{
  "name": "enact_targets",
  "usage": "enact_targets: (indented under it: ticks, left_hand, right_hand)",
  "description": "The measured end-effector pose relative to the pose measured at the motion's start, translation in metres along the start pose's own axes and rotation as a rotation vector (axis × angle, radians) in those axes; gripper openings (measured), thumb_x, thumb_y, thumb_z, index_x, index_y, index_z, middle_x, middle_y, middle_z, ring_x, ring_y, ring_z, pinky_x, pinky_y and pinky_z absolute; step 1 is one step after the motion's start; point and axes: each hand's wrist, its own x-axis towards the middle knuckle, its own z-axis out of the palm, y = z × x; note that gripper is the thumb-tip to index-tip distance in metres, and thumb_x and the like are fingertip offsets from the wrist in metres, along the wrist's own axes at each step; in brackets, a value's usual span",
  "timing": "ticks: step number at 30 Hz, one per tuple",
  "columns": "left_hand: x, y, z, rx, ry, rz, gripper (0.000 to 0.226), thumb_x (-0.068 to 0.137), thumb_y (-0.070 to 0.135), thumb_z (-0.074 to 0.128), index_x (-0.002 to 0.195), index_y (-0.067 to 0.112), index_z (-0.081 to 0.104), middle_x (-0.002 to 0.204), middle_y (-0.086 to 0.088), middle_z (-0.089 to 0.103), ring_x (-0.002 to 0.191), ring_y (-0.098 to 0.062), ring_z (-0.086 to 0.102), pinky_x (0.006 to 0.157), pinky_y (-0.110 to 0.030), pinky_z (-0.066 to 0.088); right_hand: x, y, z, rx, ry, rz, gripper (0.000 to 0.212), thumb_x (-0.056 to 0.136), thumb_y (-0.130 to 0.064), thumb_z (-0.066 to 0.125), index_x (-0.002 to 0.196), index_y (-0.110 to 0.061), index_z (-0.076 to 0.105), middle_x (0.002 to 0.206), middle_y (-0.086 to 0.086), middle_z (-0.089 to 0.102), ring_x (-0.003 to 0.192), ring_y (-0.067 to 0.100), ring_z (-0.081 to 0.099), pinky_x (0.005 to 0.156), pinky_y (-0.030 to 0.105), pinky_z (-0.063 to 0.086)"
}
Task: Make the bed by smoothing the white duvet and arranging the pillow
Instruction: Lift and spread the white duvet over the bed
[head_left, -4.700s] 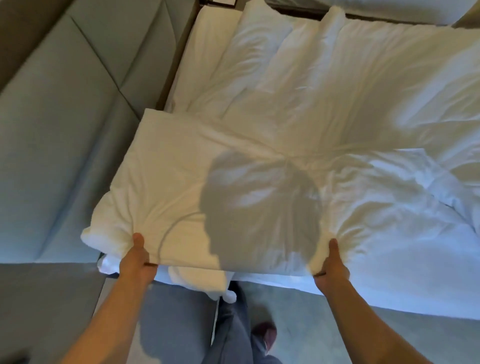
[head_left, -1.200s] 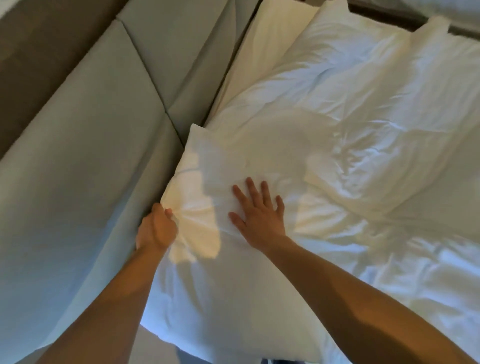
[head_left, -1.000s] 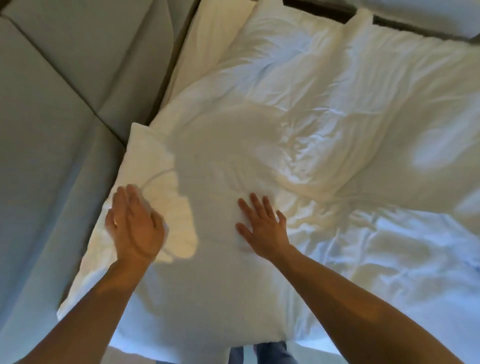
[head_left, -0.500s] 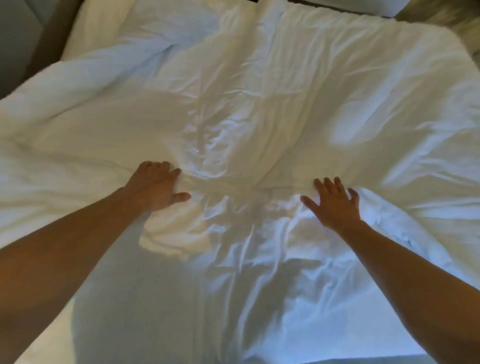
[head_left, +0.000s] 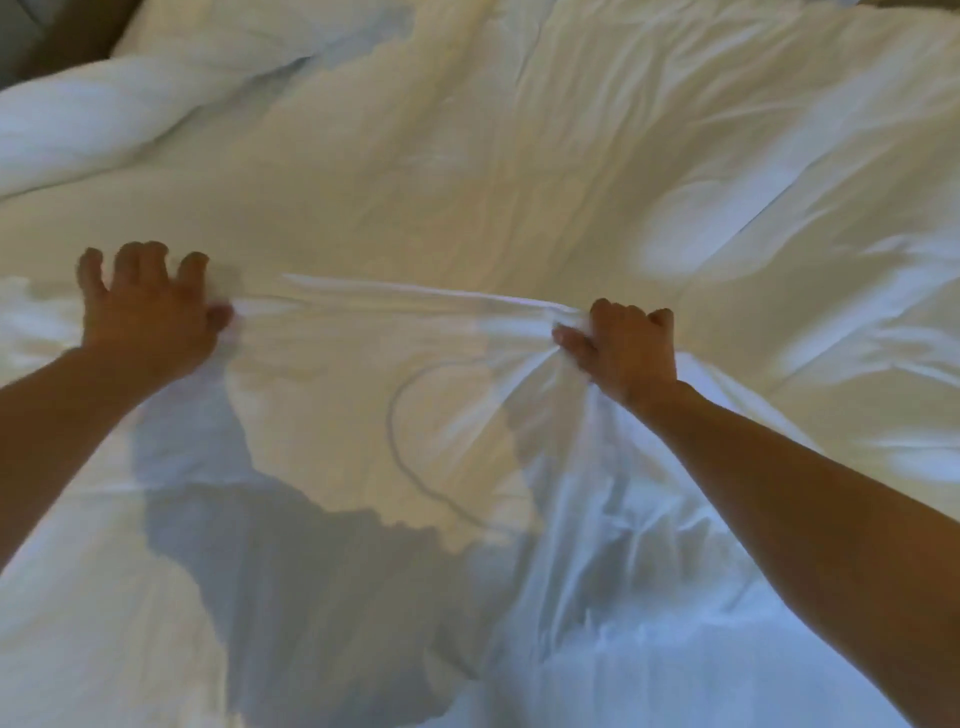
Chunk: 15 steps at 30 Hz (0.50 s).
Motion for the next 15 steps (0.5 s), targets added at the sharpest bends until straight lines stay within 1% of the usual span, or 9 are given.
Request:
enact_targets:
  ticks: [2,4,6,7,9,10,12,14,15]
  left_hand:
    - [-0.039,0.062,0.003,-0.163,-0.025,-0.048,0.072,0.099,0.054,0.045,0.153,0.008,0.038,0.159,-0.027,0.034,0.15,-0.045,0.025,0.119,-0.064,0.01]
    - [-0.088,0.129,0.014,-0.281,-0.029,0.064,0.076,0.099,0.059,0.033,0.16,0.013,0.031,0.166,-0.019,0.028,0.155,-0.039,0.022,0.121,-0.06,0.008]
    - [-0.129,0.186,0.026,-0.328,-0.083,0.203,0.074,0.099,0.063,0.028,0.163,0.026,0.026,0.17,-0.01,0.023,0.157,-0.031,0.021,0.12,-0.059,0.01]
    - [-0.14,0.201,0.034,-0.335,-0.17,0.225,0.074,0.098,0.067,0.022,0.164,0.034,0.017,0.172,-0.005,0.013,0.158,-0.028,0.015,0.12,-0.06,0.008]
    - [-0.143,0.211,0.059,-0.302,-0.351,0.175,0.074,0.094,0.074,0.007,0.161,0.046,-0.007,0.173,0.004,-0.01,0.16,-0.022,-0.006,0.121,-0.064,0.0]
    - [-0.14,0.21,0.069,-0.275,-0.407,0.16,0.074,0.094,0.075,0.005,0.16,0.047,-0.013,0.172,0.006,-0.017,0.159,-0.02,-0.013,0.121,-0.065,-0.003]
    - [-0.134,0.209,0.079,-0.27,-0.44,0.146,0.072,0.096,0.074,0.009,0.16,0.047,-0.012,0.171,0.007,-0.018,0.158,-0.02,-0.016,0.121,-0.065,-0.006]
    - [-0.133,0.213,0.072,-0.301,-0.454,0.12,0.072,0.098,0.072,0.012,0.161,0.045,-0.006,0.172,0.006,-0.014,0.159,-0.02,-0.013,0.122,-0.066,-0.004]
    - [-0.135,0.217,0.063,-0.33,-0.463,0.096,0.072,0.098,0.072,0.011,0.162,0.044,-0.005,0.173,0.005,-0.011,0.159,-0.021,-0.011,0.122,-0.066,-0.002]
  right_hand:
    - [-0.016,-0.014,0.032,-0.047,-0.15,0.097,0.061,0.102,-0.065,0.038,0.123,-0.011,0.055,0.121,0.011,0.063,0.113,0.035,0.058,0.095,0.049,0.037]
    - [-0.03,-0.023,0.05,-0.031,-0.185,0.157,0.062,0.105,-0.061,0.036,0.136,-0.01,0.05,0.133,0.012,0.055,0.121,0.035,0.052,0.1,0.05,0.035]
    - [-0.036,-0.025,0.054,0.018,-0.102,0.174,0.061,0.104,-0.058,0.039,0.142,-0.012,0.049,0.139,0.011,0.054,0.127,0.034,0.05,0.108,0.048,0.031]
    - [-0.039,-0.024,0.052,0.061,-0.038,0.16,0.062,0.104,-0.057,0.042,0.146,-0.013,0.048,0.144,0.011,0.053,0.133,0.033,0.047,0.112,0.048,0.028]
    - [-0.053,-0.019,0.041,0.171,0.052,0.11,0.065,0.103,-0.054,0.045,0.154,-0.014,0.044,0.156,0.009,0.047,0.149,0.03,0.037,0.119,0.047,0.022]
    - [-0.066,-0.017,0.034,0.237,0.077,0.1,0.065,0.104,-0.053,0.046,0.156,-0.015,0.043,0.161,0.007,0.043,0.154,0.028,0.031,0.12,0.045,0.02]
    - [-0.105,-0.01,0.022,0.429,0.141,0.157,0.062,0.105,-0.05,0.048,0.156,-0.016,0.044,0.164,0.004,0.042,0.157,0.024,0.028,0.119,0.041,0.022]
    - [-0.152,0.004,0.014,0.678,0.235,0.287,0.056,0.105,-0.044,0.052,0.152,-0.014,0.05,0.159,0.004,0.048,0.153,0.023,0.037,0.119,0.036,0.028]
    - [-0.176,0.013,0.01,0.806,0.259,0.406,0.051,0.105,-0.041,0.055,0.149,-0.014,0.053,0.154,0.003,0.054,0.148,0.022,0.044,0.117,0.029,0.034]
